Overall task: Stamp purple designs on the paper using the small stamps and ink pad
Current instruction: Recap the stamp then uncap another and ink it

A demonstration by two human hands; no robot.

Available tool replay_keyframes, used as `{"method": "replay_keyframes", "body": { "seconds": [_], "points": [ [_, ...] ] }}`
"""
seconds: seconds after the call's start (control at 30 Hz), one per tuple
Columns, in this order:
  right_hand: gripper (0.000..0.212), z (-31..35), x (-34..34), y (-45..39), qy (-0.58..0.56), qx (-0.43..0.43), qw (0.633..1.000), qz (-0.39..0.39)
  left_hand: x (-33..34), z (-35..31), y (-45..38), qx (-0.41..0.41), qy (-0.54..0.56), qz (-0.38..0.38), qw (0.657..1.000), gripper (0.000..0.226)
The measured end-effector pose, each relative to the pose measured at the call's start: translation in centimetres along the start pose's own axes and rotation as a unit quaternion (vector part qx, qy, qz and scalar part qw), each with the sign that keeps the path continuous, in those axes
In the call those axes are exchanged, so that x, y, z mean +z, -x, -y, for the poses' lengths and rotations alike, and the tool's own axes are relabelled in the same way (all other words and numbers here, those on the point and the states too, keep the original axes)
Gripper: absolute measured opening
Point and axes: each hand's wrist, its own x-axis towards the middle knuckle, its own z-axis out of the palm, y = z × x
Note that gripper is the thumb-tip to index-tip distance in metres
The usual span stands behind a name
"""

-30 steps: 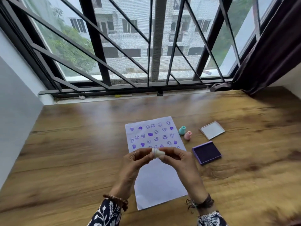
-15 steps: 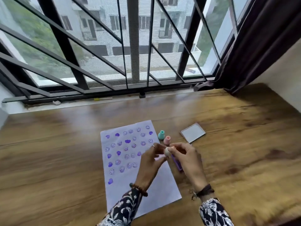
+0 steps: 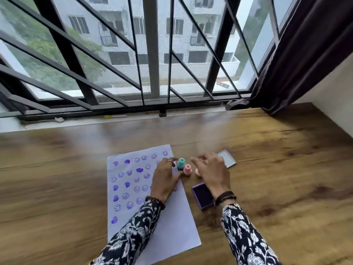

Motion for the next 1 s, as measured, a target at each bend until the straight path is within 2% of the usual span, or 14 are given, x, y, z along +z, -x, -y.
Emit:
{"method": "replay_keyframes", "body": {
  "seconds": [0.07,0.2,0.3,0.37,0.43,0.53,0.63,0.77,0.8,0.93,1.0],
  "points": [
    [0.037,1.4,0.3,-0.6,0.011,-0.035,0.999,-0.023,0.1,0.1,-0.3,0.005,-0.005,0.010,1.000,0.038],
    [0.032,3.3,1.1,-1.8,0.084,-0.075,0.988,0.108,0.0,0.1,-0.5,-0.001,0.020,0.003,1.000,0.031],
    [0.024,3.7,0.9,-1.9,0.101,-0.099,0.983,0.121,-0.6,-0.3,-0.4,-0.015,0.061,-0.018,0.998,0.022],
    [0.019,3.6,0.0,-1.3,-0.007,-0.095,0.991,0.094,-1.5,-0.8,-0.1,-0.036,0.131,-0.055,0.989,0.016],
    [0.014,3.4,-1.4,-0.3,-0.180,-0.045,0.979,0.084,-2.8,-1.8,0.2,-0.053,0.223,-0.071,0.971,0.015],
    [0.017,3.1,-2.7,1.4,-0.351,-0.009,0.933,0.078,-4.0,-3.9,1.1,-0.068,0.370,-0.033,0.926,0.015],
    [0.015,3.2,-3.1,2.8,-0.465,0.033,0.880,0.091,-4.5,-5.7,1.8,-0.053,0.427,-0.037,0.902,0.017],
    [0.039,3.1,-2.9,3.9,-0.532,0.126,0.835,0.068,-4.4,-7.0,2.6,0.010,0.379,-0.028,0.925,0.027],
    [0.041,2.9,-3.0,4.0,-0.565,0.152,0.808,0.066,-4.3,-7.0,2.8,0.022,0.365,-0.029,0.930,0.028],
    [0.026,1.9,-3.6,4.4,-0.703,0.274,0.652,0.071,-3.5,-4.6,3.5,0.049,0.248,-0.050,0.966,0.028],
    [0.023,1.2,-3.9,5.0,-0.737,0.293,0.601,0.097,-2.6,-2.9,3.9,0.052,0.151,-0.030,0.987,0.028]
  ]
}}
